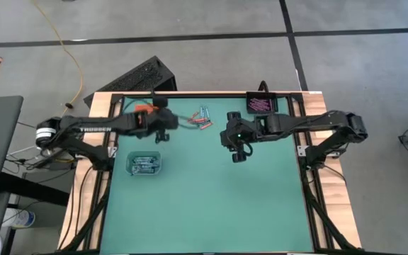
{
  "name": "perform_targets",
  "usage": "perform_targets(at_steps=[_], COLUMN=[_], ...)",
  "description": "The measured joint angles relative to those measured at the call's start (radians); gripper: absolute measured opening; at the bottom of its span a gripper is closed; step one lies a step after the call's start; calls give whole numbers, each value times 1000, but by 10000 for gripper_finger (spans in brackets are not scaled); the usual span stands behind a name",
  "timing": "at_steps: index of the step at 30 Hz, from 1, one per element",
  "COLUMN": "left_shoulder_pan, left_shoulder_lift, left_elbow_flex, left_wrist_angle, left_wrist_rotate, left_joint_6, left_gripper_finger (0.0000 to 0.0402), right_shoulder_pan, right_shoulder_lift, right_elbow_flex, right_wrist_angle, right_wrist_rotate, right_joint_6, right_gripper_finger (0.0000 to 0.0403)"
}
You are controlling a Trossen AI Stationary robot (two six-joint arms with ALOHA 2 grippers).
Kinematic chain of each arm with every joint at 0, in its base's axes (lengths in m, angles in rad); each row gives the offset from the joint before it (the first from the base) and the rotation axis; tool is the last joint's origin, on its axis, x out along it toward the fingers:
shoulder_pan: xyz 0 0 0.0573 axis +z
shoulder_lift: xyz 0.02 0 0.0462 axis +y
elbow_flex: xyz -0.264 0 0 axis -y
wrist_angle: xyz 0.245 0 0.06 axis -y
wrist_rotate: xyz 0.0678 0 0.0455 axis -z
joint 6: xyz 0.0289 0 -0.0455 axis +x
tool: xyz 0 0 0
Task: Sort crayons
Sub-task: Put the right orange crayon into the top left orange bin
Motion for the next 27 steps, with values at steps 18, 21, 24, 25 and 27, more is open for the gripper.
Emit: perform_targets(at_steps=[18,21,24,25,27], left_shoulder_pan=[490,512,526,533,541], left_shoulder_lift=[5,5,18,26,48], left_elbow_flex=[-5,-5,-7,-9,-10], left_wrist_angle=[-175,-192,-196,-207,-221], left_wrist_rotate=[422,450,458,462,478], left_joint_6=[-14,-11,6,11,11], left_gripper_finger=[15,16,23,29,46], right_shoulder_pan=[0,0,0,0,0], right_shoulder_lift=[0,0,0,0,0], right_elbow_flex=[-127,-127,-127,-128,-128], right_wrist_angle=[144,158,172,172,169], right_wrist_rotate=[-2,-2,-2,-2,-2], right_joint_6=[46,46,46,47,60], right_gripper_finger=[160,160,159,159,159])
